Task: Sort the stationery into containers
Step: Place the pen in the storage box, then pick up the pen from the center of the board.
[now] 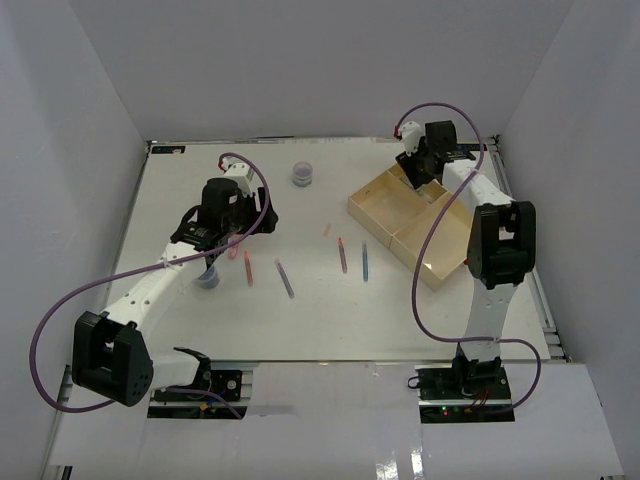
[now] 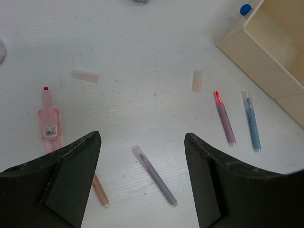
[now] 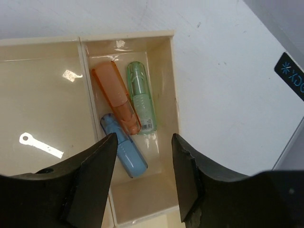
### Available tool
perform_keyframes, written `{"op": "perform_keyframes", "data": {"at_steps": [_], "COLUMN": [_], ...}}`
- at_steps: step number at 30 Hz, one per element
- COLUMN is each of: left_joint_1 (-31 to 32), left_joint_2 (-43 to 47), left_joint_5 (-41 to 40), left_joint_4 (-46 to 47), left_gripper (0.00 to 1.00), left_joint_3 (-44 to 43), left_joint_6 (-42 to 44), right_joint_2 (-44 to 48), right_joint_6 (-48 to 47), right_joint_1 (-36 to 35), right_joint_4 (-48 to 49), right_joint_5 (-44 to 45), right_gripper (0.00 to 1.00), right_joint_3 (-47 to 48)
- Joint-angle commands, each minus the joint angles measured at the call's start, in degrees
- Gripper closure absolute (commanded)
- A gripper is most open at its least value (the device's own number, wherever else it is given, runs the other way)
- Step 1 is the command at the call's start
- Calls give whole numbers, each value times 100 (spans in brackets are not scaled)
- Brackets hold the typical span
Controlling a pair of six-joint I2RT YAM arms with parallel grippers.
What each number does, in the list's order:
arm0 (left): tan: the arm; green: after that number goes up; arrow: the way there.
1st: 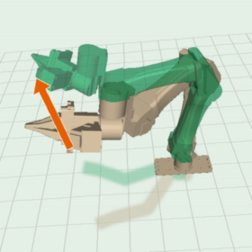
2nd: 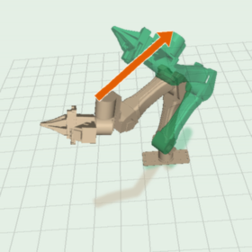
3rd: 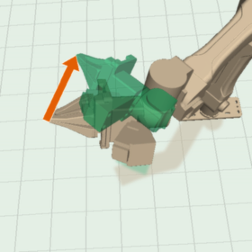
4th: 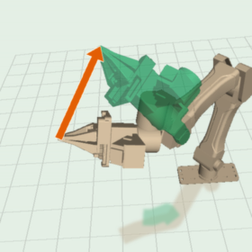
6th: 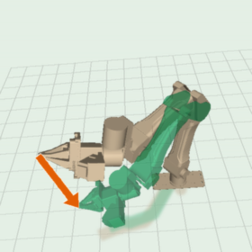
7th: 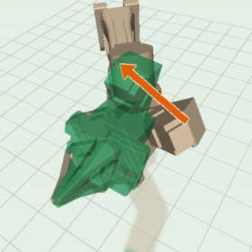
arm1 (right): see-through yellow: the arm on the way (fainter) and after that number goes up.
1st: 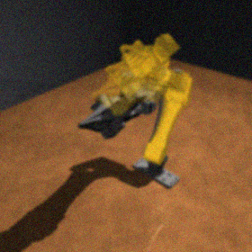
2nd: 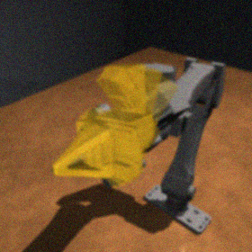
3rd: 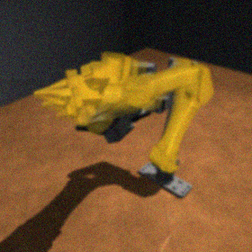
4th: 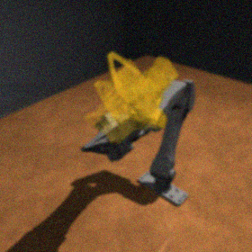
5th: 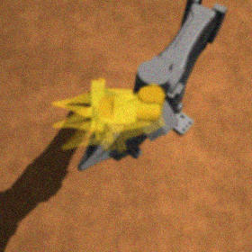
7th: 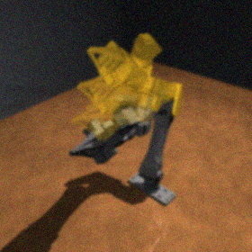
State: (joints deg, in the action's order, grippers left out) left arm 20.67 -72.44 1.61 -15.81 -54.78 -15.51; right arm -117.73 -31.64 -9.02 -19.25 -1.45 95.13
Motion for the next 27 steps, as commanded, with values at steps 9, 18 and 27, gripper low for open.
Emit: {"op": "perform_keyframes", "data": {"at_steps": [9, 18, 27], "left_joint_1": [-36, -396, -977], "left_joint_2": [-270, -507, -1025], "left_joint_5": [-1188, -1497, -961], "left_joint_4": [-702, -1222, -906], "left_gripper": [17, 22, 32], "left_joint_3": [-94, 99, 214], "left_joint_6": [-549, -1068, -823], "right_joint_2": [2938, 5242, 6253], "right_joint_6": [1598, 2872, 3673], "right_joint_1": [-56, -65, -65], "right_joint_4": [587, 1862, 2979], "right_joint_5": [-750, -1937, -2421], "right_gripper": [16, 10, 10], "right_joint_3": [-1109, -3586, -4951]}}
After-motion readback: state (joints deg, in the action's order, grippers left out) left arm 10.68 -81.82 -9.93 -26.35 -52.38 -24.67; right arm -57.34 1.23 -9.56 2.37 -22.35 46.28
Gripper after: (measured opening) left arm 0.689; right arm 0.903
